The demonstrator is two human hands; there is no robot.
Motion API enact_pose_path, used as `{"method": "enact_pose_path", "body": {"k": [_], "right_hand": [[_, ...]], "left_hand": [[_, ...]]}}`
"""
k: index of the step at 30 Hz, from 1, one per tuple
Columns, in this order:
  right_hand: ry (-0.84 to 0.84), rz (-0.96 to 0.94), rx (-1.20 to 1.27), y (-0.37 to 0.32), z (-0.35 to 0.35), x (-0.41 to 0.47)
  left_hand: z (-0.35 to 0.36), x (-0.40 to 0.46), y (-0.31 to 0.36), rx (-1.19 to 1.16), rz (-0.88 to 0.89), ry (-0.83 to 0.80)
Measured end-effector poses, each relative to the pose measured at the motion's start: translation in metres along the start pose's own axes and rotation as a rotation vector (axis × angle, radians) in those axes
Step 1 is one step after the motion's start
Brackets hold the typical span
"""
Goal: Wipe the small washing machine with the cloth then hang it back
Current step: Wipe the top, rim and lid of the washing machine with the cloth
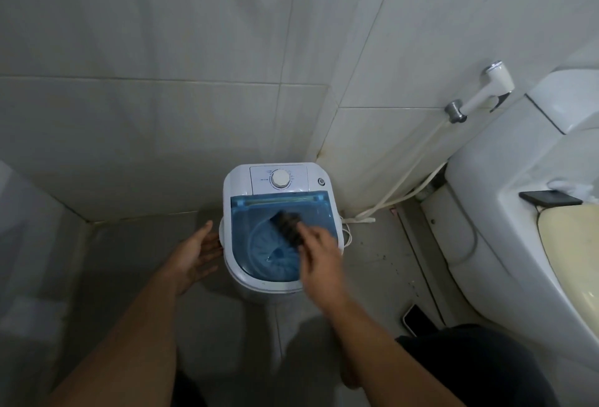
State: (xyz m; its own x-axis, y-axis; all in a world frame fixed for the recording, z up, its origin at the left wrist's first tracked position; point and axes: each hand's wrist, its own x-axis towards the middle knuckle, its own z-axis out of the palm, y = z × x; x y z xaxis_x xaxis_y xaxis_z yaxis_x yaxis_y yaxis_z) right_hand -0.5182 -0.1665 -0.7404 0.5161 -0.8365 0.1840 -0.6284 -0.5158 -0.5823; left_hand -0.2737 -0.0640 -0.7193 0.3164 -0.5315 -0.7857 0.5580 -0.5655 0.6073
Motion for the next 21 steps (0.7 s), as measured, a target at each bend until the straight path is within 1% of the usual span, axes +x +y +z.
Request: {"method": "enact_pose_path", "body": {"k": [2, 3, 4, 5, 6, 9, 10, 12, 15, 18, 21], "right_hand": [[0.113, 0.241, -0.034, 0.031, -0.013, 0.014], [0.113, 0.332, -0.07, 0.039, -0.015, 0.015], [0.096, 0.374, -0.114, 0.04, -0.013, 0.012], [0.076, 0.36, -0.162, 0.036, -0.01, 0.005], [0.046, 0.292, -0.202, 0.028, -0.005, -0.005], [-0.13, -0.019, -0.231, 0.007, 0.007, -0.038], [-0.154, -0.086, -0.221, 0.007, 0.008, -0.042], [-0.12, -0.092, -0.195, 0.014, 0.007, -0.039], [0.006, 0.03, -0.186, 0.026, 0.002, -0.018], [0.117, 0.175, -0.126, 0.04, 0.001, 0.019], [0.128, 0.39, -0.007, 0.068, -0.002, 0.068]], "left_hand": [[-0.002, 0.002, -0.001, -0.007, -0.006, 0.006], [-0.002, 0.003, -0.001, -0.011, -0.008, 0.009], [-0.002, 0.003, -0.001, -0.013, -0.01, 0.007], [-0.002, 0.002, -0.001, -0.011, -0.012, 0.005], [-0.001, 0.002, 0.0, -0.011, -0.01, 0.003], [0.0, 0.004, 0.0, -0.011, -0.009, 0.016], [0.0, 0.005, -0.001, -0.013, -0.009, 0.021], [0.001, 0.007, -0.003, -0.014, -0.007, 0.034], [0.001, 0.012, -0.007, 0.007, 0.003, 0.039], [0.0, 0.015, -0.007, 0.028, 0.004, 0.041], [-0.002, 0.015, -0.005, 0.045, 0.007, 0.04]]}}
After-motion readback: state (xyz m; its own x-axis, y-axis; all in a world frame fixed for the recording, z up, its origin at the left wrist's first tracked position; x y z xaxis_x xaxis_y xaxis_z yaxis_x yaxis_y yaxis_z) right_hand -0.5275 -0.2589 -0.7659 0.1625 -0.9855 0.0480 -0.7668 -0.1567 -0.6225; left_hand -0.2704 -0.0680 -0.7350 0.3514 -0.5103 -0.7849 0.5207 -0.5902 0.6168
